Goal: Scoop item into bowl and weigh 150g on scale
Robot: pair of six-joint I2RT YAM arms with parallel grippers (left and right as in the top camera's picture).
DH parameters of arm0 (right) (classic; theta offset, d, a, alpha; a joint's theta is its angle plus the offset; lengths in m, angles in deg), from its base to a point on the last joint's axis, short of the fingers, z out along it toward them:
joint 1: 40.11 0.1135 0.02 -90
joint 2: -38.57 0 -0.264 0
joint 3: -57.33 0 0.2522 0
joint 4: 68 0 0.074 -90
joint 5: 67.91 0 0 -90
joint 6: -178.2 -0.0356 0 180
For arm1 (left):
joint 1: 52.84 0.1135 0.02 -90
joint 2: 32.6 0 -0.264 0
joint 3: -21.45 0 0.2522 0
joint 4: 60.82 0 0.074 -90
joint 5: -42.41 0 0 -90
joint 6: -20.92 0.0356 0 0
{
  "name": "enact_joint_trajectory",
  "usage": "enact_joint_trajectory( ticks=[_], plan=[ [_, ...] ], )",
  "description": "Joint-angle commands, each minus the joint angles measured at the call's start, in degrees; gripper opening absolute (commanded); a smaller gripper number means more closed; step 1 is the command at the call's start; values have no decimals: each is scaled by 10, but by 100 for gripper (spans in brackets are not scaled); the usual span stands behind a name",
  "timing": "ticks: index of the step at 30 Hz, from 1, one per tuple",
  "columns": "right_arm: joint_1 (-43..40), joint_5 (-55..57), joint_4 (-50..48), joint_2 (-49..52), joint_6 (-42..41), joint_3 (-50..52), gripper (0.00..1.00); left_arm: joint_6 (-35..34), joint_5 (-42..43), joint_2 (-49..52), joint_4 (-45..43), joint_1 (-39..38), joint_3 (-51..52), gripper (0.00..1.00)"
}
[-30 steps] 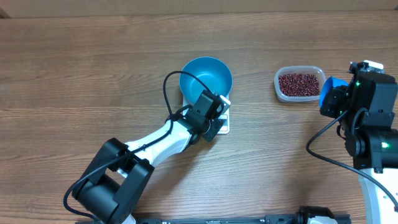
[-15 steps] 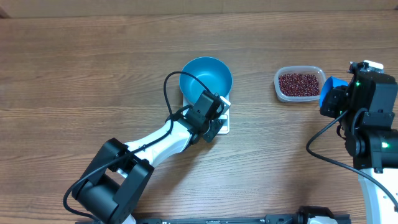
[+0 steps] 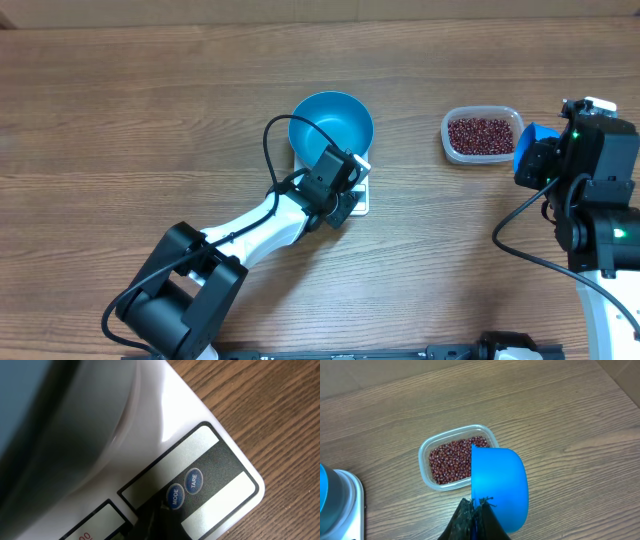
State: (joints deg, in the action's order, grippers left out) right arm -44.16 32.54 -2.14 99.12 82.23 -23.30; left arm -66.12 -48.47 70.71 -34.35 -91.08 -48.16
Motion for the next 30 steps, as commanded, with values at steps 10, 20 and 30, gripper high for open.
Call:
enact_joint_trajectory(
  ticks=[10, 20, 30],
  plan=[
    [-2, -10, -3, 0, -2, -18, 4, -2, -23, -25, 36, 0, -6, 4],
    [-2, -10, -4, 0, -1, -18, 4, -2, -21, -151, 124, 0, -6, 17],
    [-2, -10, -7, 4, -1, -18, 4, -4, -23, -253, 216, 0, -6, 100]
  ],
)
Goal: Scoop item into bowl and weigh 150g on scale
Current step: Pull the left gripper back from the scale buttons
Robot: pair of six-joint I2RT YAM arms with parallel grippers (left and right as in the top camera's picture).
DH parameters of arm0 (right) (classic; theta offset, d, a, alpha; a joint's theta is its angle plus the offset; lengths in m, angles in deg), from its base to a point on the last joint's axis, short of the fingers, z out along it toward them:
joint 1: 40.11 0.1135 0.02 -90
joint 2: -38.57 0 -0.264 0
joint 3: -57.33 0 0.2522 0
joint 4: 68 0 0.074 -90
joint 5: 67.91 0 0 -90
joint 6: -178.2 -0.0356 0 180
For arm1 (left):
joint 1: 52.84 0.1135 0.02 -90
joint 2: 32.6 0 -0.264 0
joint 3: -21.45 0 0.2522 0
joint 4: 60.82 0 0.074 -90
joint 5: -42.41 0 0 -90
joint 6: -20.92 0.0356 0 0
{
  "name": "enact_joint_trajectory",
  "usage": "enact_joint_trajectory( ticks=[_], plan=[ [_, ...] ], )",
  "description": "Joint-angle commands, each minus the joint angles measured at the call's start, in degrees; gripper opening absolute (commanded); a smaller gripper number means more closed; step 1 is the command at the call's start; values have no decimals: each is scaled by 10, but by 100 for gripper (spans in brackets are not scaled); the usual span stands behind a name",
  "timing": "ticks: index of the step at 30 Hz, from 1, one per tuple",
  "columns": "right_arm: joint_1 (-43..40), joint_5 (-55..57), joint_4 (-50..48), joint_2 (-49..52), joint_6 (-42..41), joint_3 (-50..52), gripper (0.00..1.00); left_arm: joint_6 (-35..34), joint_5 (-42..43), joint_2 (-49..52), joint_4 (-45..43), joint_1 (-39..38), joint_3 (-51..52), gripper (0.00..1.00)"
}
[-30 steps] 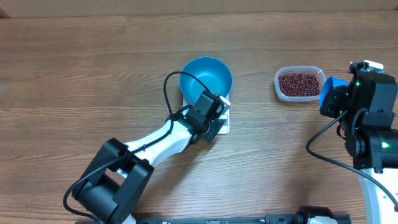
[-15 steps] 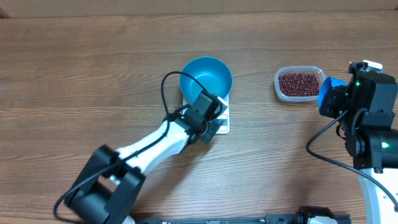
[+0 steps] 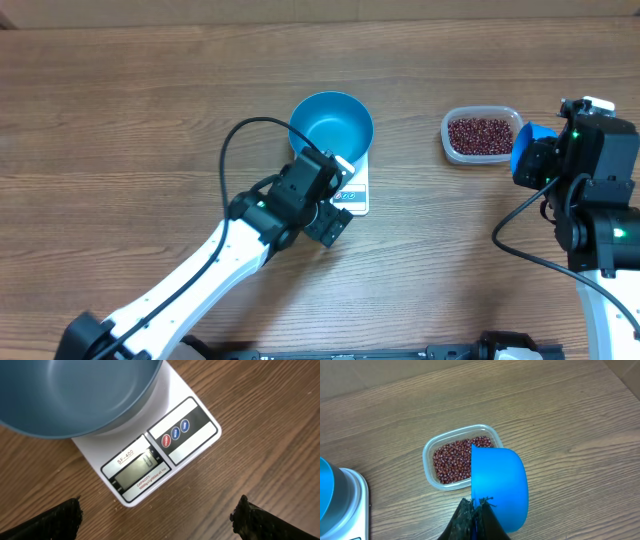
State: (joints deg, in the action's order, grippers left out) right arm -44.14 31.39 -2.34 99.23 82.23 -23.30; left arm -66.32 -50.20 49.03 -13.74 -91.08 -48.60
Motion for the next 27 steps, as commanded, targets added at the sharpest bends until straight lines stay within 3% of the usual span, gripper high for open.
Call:
enact_joint_trajectory(
  ticks=[1, 10, 19, 21, 22, 23, 25, 27],
  plan=[
    [-2, 1, -5, 6, -1, -18, 4, -2, -5, -46, 16, 0, -1, 100],
    [-2, 1, -6, 28, -2, -18, 4, -2, -37, -113, 80, 0, -1, 100],
    [-2, 1, -8, 28, -1, -18, 4, 30, -29, -118, 74, 0, -1, 100],
    [-2, 1, -8, 28, -1, -18, 4, 88, 28, -127, 74, 0, 0, 83],
    [-2, 1, -8, 28, -1, -18, 4, 106, 55, -137, 71, 0, 1, 80],
    [-2, 1, -8, 28, -1, -18, 4, 111, 65, -146, 65, 0, 5, 81],
    [-2, 1, -8, 28, -2, -18, 4, 101, 67, -172, 43, 0, 22, 100],
    [-2, 1, -8, 28, -1, -18, 4, 73, 54, -210, 10, 0, 60, 100]
  ],
)
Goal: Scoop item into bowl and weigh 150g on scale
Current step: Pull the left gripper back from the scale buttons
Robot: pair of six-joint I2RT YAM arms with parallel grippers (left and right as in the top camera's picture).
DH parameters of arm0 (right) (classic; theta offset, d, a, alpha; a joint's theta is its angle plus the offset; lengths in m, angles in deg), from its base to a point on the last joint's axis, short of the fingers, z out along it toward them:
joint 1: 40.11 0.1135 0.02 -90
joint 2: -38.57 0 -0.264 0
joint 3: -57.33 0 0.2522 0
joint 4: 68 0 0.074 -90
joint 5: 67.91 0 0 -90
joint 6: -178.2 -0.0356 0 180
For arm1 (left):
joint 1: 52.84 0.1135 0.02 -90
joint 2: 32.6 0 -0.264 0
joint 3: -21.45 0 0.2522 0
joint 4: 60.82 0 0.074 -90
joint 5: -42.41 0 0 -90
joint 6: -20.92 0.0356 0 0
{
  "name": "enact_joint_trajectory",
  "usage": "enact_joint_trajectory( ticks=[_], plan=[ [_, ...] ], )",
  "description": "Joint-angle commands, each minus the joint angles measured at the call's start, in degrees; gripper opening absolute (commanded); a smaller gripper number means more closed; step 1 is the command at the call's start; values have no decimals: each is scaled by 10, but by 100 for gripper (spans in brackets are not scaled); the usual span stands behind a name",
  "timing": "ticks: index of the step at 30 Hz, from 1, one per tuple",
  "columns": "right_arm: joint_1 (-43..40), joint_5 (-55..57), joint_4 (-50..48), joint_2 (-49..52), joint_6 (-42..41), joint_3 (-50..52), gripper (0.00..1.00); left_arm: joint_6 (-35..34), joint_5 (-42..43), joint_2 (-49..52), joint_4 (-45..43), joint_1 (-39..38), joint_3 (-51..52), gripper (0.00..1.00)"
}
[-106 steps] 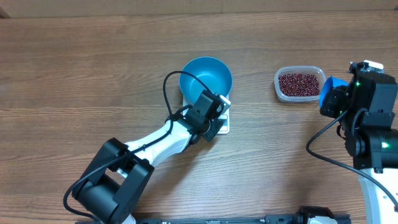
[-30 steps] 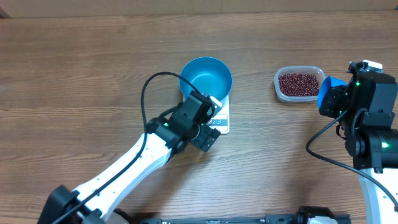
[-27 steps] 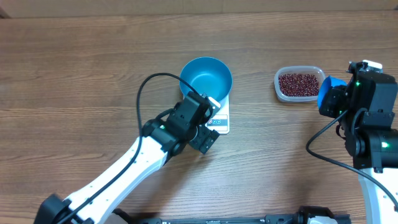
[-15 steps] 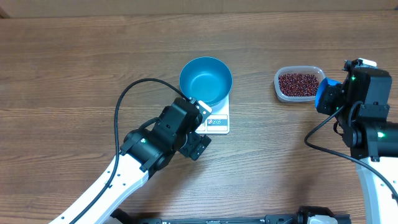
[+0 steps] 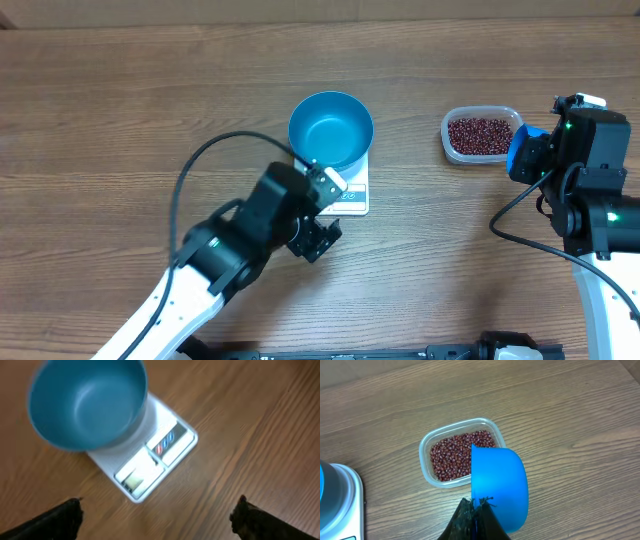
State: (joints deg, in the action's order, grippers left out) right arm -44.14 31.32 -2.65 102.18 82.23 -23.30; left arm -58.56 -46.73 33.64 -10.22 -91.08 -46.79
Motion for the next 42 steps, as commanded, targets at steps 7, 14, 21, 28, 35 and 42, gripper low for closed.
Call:
enact_joint_trajectory(
  ticks=[7, 14, 21, 28, 35, 42],
  plan=[
    [-2, 1, -5, -2, -2, -18, 4, -50, -44, -108, -158, 0, 186, 99],
    [-2, 1, -5, -2, -2, -18, 4, -94, -52, -57, -231, 0, 218, 100],
    [-2, 1, -5, -2, -2, -18, 4, -95, -53, -5, -234, 0, 218, 100],
    [-2, 1, -5, -2, -2, -18, 4, -114, -70, -3, -261, 0, 218, 100],
    [-2, 1, -5, -2, -2, -18, 4, -122, -71, -3, -281, 0, 218, 100],
    [-2, 0, -5, -2, -2, -18, 4, -122, -70, -3, -280, 0, 218, 100]
  ],
)
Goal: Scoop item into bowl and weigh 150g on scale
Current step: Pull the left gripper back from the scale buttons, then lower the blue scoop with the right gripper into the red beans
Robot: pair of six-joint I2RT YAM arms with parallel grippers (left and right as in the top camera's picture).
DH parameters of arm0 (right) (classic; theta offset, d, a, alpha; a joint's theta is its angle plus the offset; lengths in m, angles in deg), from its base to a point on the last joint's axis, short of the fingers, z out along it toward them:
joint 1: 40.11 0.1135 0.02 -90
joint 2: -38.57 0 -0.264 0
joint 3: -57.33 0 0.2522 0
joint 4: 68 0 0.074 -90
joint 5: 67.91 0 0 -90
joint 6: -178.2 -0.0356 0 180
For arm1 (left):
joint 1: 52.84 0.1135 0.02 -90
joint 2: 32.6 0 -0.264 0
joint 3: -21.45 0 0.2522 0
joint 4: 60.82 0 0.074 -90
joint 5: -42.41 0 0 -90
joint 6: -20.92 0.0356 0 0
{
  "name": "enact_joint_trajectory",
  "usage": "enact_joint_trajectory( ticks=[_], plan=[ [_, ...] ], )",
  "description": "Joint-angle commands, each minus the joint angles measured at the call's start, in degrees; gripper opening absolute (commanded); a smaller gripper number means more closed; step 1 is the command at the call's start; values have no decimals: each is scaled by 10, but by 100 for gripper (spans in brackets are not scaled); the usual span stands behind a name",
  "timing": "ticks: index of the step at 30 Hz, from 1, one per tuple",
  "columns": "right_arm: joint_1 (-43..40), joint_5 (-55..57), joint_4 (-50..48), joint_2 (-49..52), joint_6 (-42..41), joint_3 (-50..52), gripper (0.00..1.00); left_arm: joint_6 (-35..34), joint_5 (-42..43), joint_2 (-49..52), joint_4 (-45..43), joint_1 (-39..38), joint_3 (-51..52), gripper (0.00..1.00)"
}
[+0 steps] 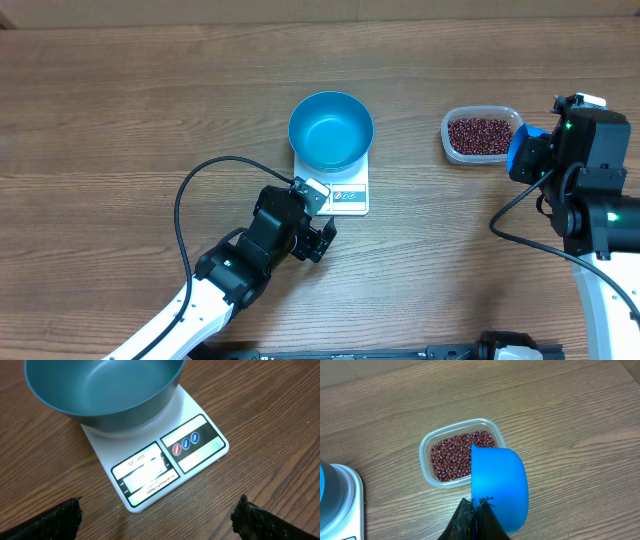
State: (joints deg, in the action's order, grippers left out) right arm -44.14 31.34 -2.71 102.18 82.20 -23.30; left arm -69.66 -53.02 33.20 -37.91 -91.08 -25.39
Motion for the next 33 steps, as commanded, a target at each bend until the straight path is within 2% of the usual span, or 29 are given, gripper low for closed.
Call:
enact_joint_trajectory(
  ticks=[1, 19, 33],
  plan=[
    [-2, -4, -4, -2, -1, -18, 4, -11, -7, 1, -3, 0, 4, 99],
    [-2, -29, -50, 23, 21, -19, 4, -11, -7, 1, -1, 0, 4, 100],
    [-2, 3, -49, 181, 98, -122, 4, -11, -7, 1, -1, 0, 4, 100]
  ],
)
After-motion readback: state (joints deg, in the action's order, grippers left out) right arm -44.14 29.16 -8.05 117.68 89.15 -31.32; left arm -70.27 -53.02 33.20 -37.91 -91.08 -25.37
